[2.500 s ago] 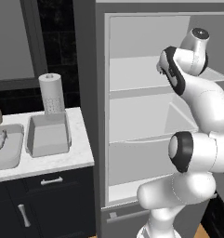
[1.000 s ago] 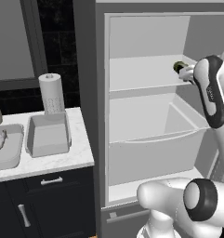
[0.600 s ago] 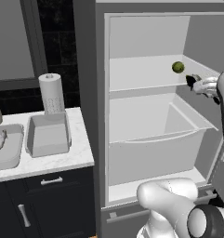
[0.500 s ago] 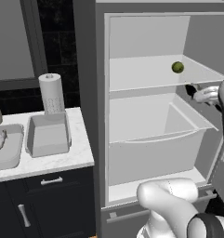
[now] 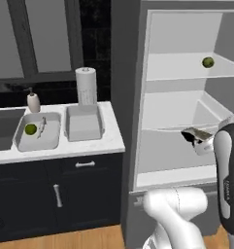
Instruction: Place one lime and one fish in each tupperware on the nearby counter, to pack two identical lunches.
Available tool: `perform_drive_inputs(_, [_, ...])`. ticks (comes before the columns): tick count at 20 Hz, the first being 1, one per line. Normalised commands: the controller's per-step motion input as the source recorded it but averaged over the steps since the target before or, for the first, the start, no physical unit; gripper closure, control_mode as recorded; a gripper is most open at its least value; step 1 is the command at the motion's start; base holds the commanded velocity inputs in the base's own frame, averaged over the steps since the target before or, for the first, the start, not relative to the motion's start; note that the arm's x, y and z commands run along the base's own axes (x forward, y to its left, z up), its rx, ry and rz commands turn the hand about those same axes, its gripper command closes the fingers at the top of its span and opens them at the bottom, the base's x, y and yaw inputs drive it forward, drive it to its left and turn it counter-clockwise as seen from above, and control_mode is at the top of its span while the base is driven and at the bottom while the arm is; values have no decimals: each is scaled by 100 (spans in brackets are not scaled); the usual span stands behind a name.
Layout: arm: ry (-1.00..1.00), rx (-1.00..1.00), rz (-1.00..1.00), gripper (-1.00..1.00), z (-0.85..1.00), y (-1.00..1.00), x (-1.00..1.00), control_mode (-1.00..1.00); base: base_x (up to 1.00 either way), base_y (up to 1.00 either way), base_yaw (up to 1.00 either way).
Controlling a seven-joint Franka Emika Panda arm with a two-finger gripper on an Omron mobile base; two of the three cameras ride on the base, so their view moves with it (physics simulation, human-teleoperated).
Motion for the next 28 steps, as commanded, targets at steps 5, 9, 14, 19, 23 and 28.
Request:
perform_drive_inputs(5, [0, 0, 0, 100, 0, 0, 0, 100, -66, 100, 17])
perform_drive_inputs(9, [0, 0, 0, 100, 0, 0, 0, 100, 76, 98, -12])
perform_drive_inputs(14, [0, 0, 0, 100, 0, 0, 0, 100, 100, 56, -16])
perform_drive_inputs(19, [0, 0, 0, 100, 0, 0, 0, 100, 100, 0, -1])
perform_drive_inputs(23, [0, 0, 0, 100, 0, 0, 0, 100, 100, -13, -9])
perform_drive_inputs(28, [5, -4, -2, 100, -56, 5, 80, -100, 20, 0, 0])
